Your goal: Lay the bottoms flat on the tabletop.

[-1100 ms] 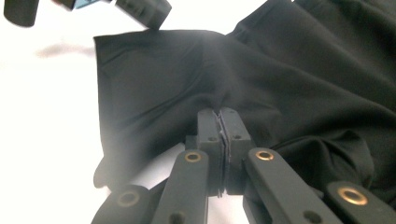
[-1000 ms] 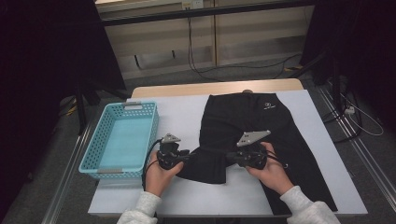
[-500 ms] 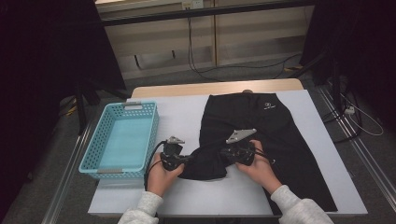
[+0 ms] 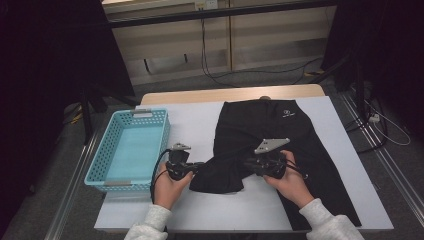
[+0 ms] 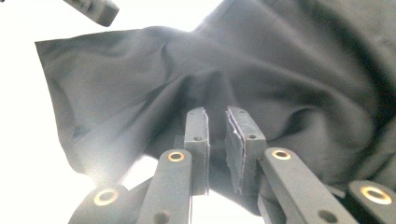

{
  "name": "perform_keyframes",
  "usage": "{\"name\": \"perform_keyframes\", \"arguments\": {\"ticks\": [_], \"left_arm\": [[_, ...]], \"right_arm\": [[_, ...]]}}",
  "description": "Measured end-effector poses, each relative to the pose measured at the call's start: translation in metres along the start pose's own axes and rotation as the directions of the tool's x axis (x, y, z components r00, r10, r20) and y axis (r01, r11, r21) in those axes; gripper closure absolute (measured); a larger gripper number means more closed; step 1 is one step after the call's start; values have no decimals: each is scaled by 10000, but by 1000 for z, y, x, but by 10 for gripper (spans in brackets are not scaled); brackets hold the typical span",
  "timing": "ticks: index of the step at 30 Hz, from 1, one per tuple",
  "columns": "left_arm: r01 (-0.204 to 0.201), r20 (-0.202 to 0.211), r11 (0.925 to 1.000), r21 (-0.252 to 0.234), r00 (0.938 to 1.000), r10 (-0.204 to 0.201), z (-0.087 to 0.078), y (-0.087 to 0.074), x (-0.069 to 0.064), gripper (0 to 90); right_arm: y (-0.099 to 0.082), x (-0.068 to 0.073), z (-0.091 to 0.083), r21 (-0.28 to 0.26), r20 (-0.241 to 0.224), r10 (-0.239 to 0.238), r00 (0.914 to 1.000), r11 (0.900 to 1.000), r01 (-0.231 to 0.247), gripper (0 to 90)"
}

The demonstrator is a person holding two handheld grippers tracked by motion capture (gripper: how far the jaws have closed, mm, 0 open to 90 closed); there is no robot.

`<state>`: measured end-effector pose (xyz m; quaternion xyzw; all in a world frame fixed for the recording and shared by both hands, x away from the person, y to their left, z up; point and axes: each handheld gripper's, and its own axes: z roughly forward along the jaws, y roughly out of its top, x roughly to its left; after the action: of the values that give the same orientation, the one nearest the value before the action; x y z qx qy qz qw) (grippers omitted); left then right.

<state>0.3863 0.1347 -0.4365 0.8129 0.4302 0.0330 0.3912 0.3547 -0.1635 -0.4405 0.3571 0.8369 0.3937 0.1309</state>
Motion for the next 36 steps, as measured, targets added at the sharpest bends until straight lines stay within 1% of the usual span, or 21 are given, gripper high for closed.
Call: {"name": "perform_keyframes", "arguments": {"ticks": [2,3,4,5,6,8,10,11,12,13,15,16,18,19,22,26,27,30,33,34,36], "left_arm": [[-41,214,10000,-43,9998,42,0,0,-2,900],[-201,332,9997,-124,9992,205,0,0,-4,900],[-448,222,9988,-209,9987,452,0,0,-6,897],[-649,132,9976,-256,9978,653,1,0,-9,848],[-756,131,9966,-338,9970,761,2,0,-11,760],[-1268,270,9915,-277,9915,1276,4,-1,-16,542],[-1668,385,9858,-209,9851,1675,6,-3,-21,506],[-1993,524,9797,-224,9784,2002,7,-5,-25,472],[-2129,622,9769,-163,9750,2135,8,-5,-28,440],[-2382,704,9712,-2,9688,2376,11,-6,-33,432],[-2445,775,9697,2,9667,2437,14,-7,-38,388],[-2550,905,9669,72,9631,2534,16,-7,-41,389],[-2747,1042,9612,255,9570,2707,20,-9,-44,392],[-2806,1138,9591,362,9547,2750,21,-9,-45,408],[-2768,1330,9600,426,9539,2692,23,-10,-48,455],[-2743,1618,9591,703,9518,2604,25,-11,-49,561],[-2657,1687,9609,778,9534,2500,27,-11,-50,579],[-2717,1736,9579,926,9517,2531,28,-10,-53,697],[-2615,1939,9563,1308,9527,2340,30,-12,-55,849],[-2668,1890,9542,1358,9524,2393,30,-12,-56,876],[-2553,1901,9557,1465,9554,2260,31,-11,-58,900]], "right_arm": [[-2,3,5,213,-67,-148,9999,9997,149,777],[-2,4,8,288,-91,-158,9998,9995,161,774],[-3,5,11,361,-44,-207,9998,9991,208,765],[-3,5,14,439,47,-216,9998,9988,214,757],[-4,5,16,564,92,-242,9997,9981,236,752],[-6,5,20,581,197,-446,9988,9974,434,788],[-5,6,21,642,325,-673,9972,9958,651,841],[-4,5,22,681,342,-662,9972,9956,638,870],[-4,4,22,682,347,-623,9975,9959,598,884],[-3,4,23,675,328,-577,9978,9962,554,891],[-1,0,22,735,751,-669,9949,9954,614,898],[0,-2,21,749,973,-686,9929,9953,615,899],[-1,-9,20,622,968,-248,9950,9979,188,900],[-1,-11,19,640,1052,-249,9941,9978,182,900],[-1,-13,18,607,1107,-173,9937,9981,107,900],[-1,-15,17,580,1247,-186,9920,9983,114,900],[-1,-16,16,556,1245,-115,9922,9984,45,900],[-2,-18,15,503,1179,38,9930,9987,-98,900],[-3,-19,15,521,1161,59,9932,9986,-121,900],[-3,-18,15,514,1156,31,9933,9986,-91,900],[-3,-18,15,525,1157,4,9933,9986,-65,900]]}}
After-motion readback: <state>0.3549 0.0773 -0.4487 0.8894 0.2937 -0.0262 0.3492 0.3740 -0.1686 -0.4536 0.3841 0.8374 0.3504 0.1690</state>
